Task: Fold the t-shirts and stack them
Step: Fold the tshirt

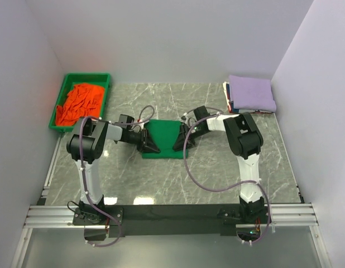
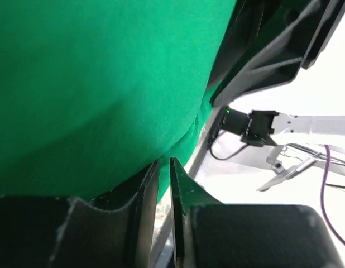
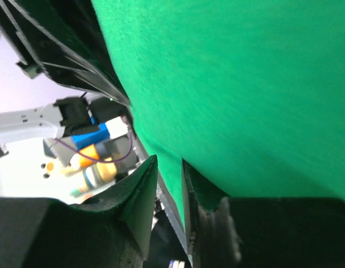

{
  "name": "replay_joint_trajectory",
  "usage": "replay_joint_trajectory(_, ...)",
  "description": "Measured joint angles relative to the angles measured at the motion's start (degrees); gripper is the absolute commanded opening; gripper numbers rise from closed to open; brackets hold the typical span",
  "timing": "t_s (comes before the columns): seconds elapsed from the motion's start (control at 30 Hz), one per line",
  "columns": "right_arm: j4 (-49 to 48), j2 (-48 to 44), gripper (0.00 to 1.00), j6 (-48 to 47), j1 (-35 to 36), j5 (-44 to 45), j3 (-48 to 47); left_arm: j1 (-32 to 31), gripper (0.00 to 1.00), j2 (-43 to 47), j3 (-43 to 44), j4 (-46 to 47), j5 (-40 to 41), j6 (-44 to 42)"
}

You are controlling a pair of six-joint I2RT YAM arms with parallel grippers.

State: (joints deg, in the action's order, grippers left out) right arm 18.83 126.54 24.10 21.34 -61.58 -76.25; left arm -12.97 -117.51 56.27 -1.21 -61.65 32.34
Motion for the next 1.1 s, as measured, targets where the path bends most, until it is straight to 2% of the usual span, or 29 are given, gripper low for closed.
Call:
replay_joint_trajectory(0.17,3.5,-1.2,0.30,-3.0,-2.4,2.2,-0.9,2.1,0.25,0.7,2.3,-4.6,0.0,-5.9)
replay_joint_trajectory(0.3,4.7,-7.5,0.32,-4.2,-2.3,4.3,1.8,2.7,0.26,7.0,0.8,-9.2,0.7,-9.6)
replay_joint_trajectory(0.43,1.8,-17.7,0.34,-2.4,1.0,4.3,5.9,1.0,0.26,17.1,-1.0,-9.9,0.0,-10.2)
replay_joint_trajectory(0.53,-1.1,-21.1,0.34,-1.6,4.7,3.5,7.6,-0.6,0.26,19.6,-2.3,-7.0,-0.3,-9.0)
replay_joint_trajectory(0.67,-2.2,-16.9,0.32,-2.7,7.1,3.8,8.2,-1.5,0.25,14.9,-3.6,-4.8,0.1,-7.8)
replay_joint_trajectory(0.83,-2.0,-9.0,0.31,-4.9,4.5,7.0,10.8,-0.2,0.25,4.3,-2.8,-5.5,1.2,-9.3)
replay_joint_trajectory(0.87,-1.6,-8.4,0.31,-4.7,3.3,5.4,11.6,0.4,0.25,3.2,-2.5,-6.1,0.0,-9.4)
replay_joint_trajectory(1.1,1.6,-8.5,0.29,-7.7,-1.9,4.7,10.9,3.9,0.34,2.4,2.1,-15.1,-1.5,-17.0)
